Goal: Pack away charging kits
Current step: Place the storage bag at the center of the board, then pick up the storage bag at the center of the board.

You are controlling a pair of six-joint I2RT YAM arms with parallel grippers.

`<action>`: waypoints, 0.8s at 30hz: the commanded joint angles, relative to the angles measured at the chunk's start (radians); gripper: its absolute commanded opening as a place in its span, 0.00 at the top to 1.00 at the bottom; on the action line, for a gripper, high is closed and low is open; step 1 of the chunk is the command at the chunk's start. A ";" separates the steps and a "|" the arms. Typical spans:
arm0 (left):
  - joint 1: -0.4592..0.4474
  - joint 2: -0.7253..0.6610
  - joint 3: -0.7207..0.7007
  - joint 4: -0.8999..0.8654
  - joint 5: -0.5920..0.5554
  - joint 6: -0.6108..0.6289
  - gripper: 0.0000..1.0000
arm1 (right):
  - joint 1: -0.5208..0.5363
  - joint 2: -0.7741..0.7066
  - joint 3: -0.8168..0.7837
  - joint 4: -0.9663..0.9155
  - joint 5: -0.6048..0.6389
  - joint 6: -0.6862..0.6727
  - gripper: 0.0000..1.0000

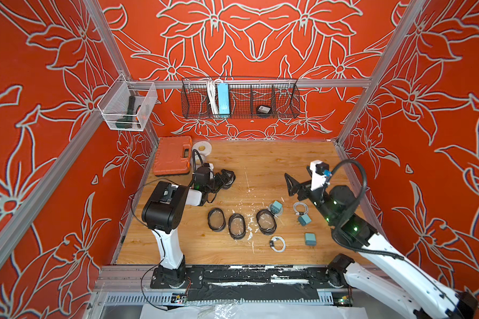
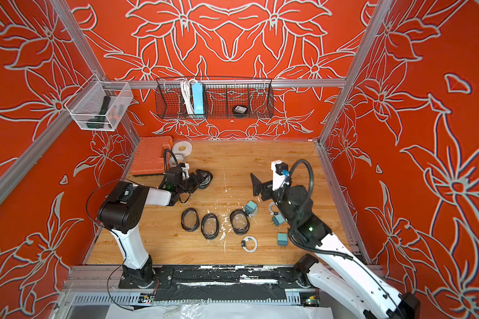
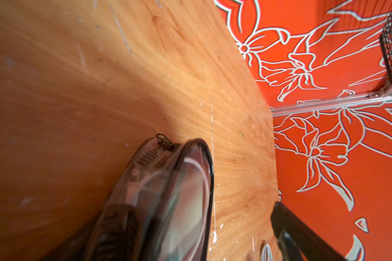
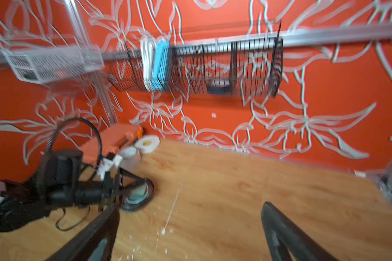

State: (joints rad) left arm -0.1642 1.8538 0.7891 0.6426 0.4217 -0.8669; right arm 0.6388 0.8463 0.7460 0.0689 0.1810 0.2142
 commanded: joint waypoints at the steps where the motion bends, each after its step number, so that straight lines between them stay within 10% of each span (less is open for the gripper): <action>1: 0.007 -0.090 0.001 -0.178 -0.064 0.027 0.01 | -0.074 0.141 0.104 -0.263 0.052 0.151 0.02; 4: 0.008 -0.174 0.070 -0.444 -0.179 0.024 0.01 | -0.162 0.212 0.107 -0.229 -0.139 0.216 0.02; 8: 0.010 -0.207 0.172 -0.673 -0.206 0.075 0.01 | -0.183 0.216 0.076 -0.271 -0.035 0.370 0.02; 13: 0.012 -0.353 0.129 -0.647 -0.161 0.147 0.14 | -0.186 0.100 -0.016 -0.281 -0.019 0.425 0.02; 24: -0.111 -0.731 -0.063 -0.746 -0.207 0.151 0.01 | -0.188 -0.066 -0.147 -0.362 0.030 0.459 0.02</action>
State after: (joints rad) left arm -0.1947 1.1866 0.7517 -0.0204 0.2714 -0.7322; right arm 0.4561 0.7959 0.6296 -0.2642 0.1646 0.6834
